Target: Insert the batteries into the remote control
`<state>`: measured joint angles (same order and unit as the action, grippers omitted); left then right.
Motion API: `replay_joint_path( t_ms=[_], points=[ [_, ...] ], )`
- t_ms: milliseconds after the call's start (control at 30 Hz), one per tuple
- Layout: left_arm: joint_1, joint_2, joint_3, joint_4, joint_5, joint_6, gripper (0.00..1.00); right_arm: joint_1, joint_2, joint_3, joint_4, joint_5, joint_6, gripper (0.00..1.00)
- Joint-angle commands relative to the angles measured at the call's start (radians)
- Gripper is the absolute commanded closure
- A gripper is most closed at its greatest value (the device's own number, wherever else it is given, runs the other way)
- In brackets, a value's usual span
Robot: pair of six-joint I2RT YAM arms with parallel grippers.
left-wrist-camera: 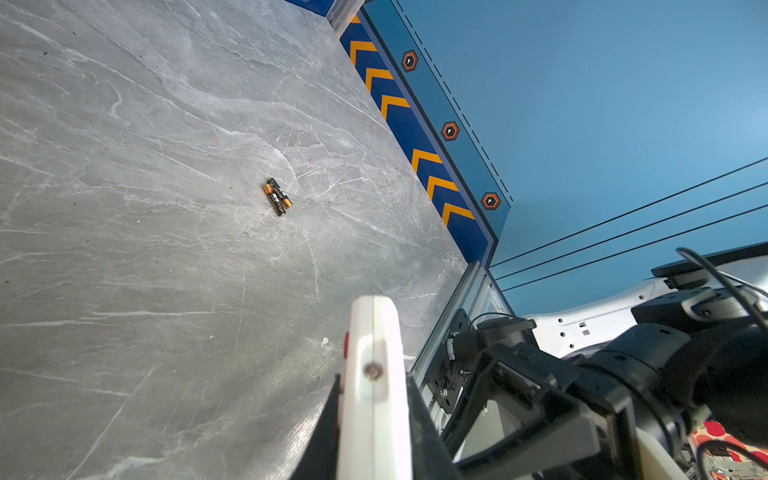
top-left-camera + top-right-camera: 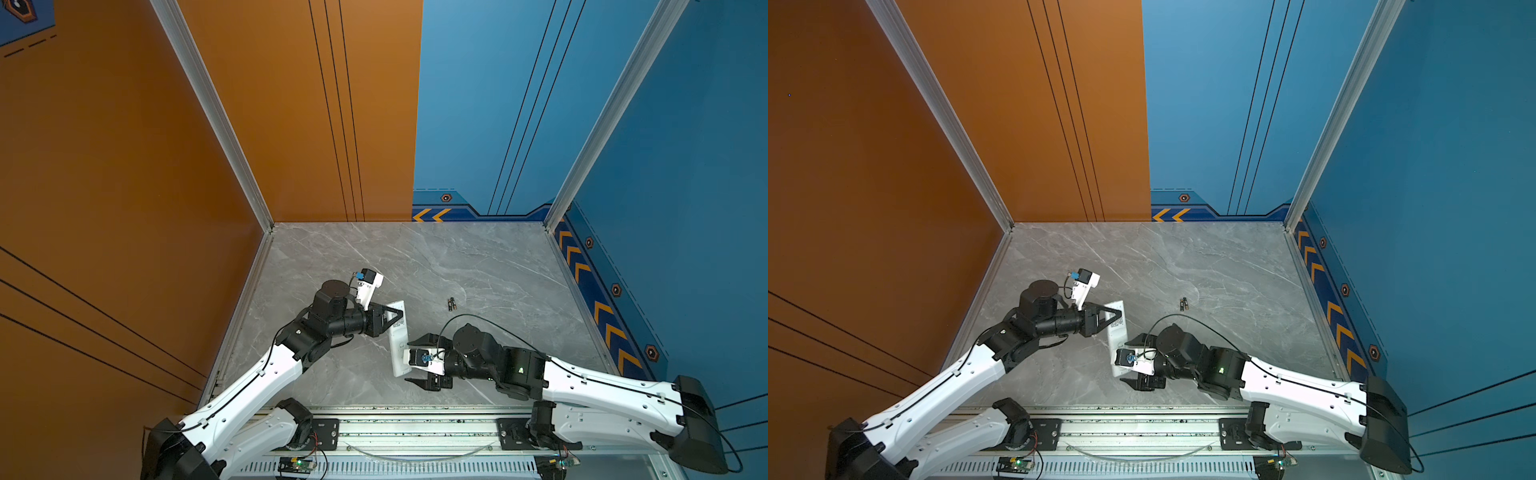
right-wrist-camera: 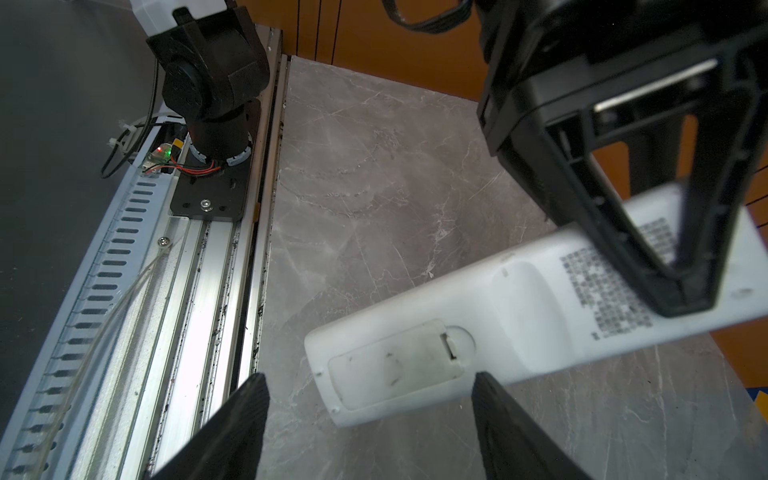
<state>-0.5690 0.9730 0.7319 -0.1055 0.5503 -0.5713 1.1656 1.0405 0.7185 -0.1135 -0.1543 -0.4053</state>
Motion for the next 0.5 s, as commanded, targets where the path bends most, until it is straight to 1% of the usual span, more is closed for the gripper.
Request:
replay_joint_path(
  t_ms=[0, 467],
  points=[
    [-0.005, -0.002, 0.032, -0.005, 0.033, 0.021, 1.00, 0.017, 0.025, 0.037, -0.023, -0.001, -0.025, 0.26],
    [-0.021, 0.018, 0.045, -0.003, 0.058, 0.025, 1.00, 0.035, 0.061, 0.038, 0.025, 0.063, -0.037, 0.28]
  ],
)
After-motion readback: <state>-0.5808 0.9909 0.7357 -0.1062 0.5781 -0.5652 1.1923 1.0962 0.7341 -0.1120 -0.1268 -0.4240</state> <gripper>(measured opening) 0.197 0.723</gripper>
